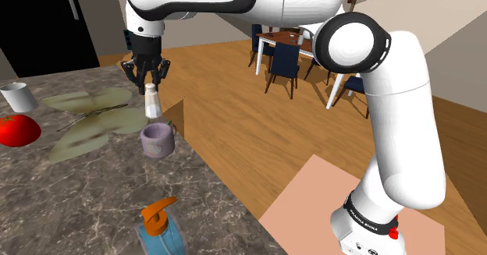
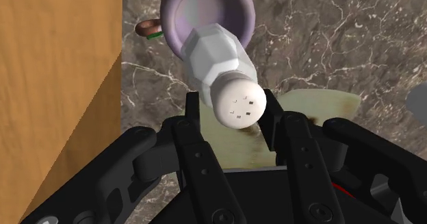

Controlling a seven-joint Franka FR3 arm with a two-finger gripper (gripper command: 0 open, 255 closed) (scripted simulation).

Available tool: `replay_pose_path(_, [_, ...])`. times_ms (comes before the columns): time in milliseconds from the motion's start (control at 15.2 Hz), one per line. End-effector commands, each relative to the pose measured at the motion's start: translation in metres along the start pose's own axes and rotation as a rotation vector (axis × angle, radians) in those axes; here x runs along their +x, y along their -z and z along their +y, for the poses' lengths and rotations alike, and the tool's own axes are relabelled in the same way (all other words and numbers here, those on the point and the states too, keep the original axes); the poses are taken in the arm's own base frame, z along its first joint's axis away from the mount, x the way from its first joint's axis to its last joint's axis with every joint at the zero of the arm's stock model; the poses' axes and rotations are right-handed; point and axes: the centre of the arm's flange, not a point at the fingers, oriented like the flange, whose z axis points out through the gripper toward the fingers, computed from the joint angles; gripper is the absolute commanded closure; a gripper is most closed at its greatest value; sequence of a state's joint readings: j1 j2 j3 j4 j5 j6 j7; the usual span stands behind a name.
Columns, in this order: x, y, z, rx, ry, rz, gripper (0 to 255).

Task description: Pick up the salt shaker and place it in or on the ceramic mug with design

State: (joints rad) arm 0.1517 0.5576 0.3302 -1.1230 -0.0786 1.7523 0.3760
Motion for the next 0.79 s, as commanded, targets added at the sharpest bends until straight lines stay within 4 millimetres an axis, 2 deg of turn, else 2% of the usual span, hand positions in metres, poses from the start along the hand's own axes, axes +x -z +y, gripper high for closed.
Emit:
replay_pose_path(0, [-0.002,-0.011,0.002,0.0,0.0,0.001,255])
replay_pose_path(462, [-0.004,-0.048,0.006,0.0,0.0,0.001,255])
replay_pose_path(726, [-0.004,-0.048,0.006,0.0,0.0,0.001,255])
